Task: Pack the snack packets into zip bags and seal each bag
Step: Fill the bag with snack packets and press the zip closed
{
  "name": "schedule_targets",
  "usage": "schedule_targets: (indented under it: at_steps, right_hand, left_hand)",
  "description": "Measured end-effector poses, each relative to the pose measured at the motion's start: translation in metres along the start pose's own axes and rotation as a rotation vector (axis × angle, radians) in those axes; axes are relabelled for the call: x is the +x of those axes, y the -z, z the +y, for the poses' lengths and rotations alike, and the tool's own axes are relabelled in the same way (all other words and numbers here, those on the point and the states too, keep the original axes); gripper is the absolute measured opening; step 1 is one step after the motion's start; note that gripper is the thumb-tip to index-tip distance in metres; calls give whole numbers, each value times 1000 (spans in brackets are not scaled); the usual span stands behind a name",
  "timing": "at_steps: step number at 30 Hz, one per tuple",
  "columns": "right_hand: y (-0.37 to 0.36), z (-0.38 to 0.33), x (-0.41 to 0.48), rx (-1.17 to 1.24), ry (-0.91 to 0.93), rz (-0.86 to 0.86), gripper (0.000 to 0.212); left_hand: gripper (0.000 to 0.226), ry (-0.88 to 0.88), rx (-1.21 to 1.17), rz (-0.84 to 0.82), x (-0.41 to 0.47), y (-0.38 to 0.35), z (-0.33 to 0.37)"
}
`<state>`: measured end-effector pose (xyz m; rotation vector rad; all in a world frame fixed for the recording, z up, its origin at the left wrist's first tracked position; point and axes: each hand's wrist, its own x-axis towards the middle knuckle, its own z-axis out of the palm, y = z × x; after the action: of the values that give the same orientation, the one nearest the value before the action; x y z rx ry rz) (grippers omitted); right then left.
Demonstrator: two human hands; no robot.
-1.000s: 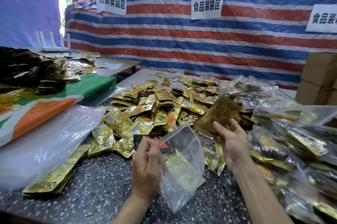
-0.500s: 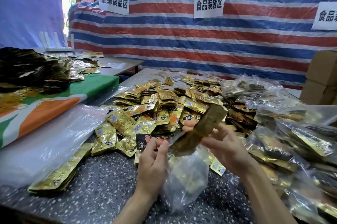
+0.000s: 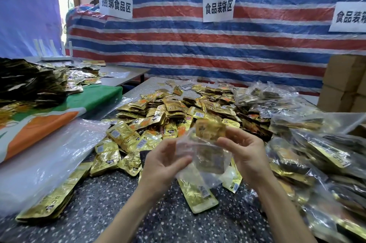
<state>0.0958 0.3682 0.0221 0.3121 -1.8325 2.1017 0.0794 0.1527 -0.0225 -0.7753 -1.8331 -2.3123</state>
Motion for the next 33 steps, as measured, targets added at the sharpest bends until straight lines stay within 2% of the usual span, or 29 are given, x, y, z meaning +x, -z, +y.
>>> schedule_targets:
  at_steps: [1, 5, 12, 14, 15, 17, 20, 23, 28, 30, 33]
  right_hand:
    - [1, -1, 0, 31, 6, -3, 61]
    - [1, -6, -3, 147, 62, -71, 41]
    - [-6, -9, -6, 359, 74, -264, 57]
    - [-8, -2, -2, 377, 39, -214, 66]
    - [-8, 3, 1, 367, 5, -122, 63]
    - [-7, 15, 8, 193, -72, 130, 46]
    - [-2, 42, 23, -378, -203, 338, 24]
    - [-1, 61, 47, -778, -317, 292, 41]
    - [-21, 72, 70, -926, -423, 205, 62]
    - [-24, 74, 69, -1077, -468, 192, 66]
    - [-24, 78, 61, -1304, -476, 163, 65]
  left_hand:
    - [16, -35, 27, 44, 4, -1, 2]
    - [16, -170, 43, 122, 17, -2, 7]
    - [9, -314, -43, 226, 16, -5, 0]
    - [20, -278, 9, 261, 12, -8, -5]
    - [17, -262, 39, 255, 10, -8, -8]
    - [9, -244, 70, 232, 7, -8, -13]
    - [23, -252, 109, 244, 5, -8, -15]
    - [21, -277, 117, 272, 5, -10, -14]
    - [16, -299, 100, 319, 4, -6, -17]
    - [10, -309, 87, 322, 4, -5, -18]
    - [16, -340, 92, 321, 4, -5, -19]
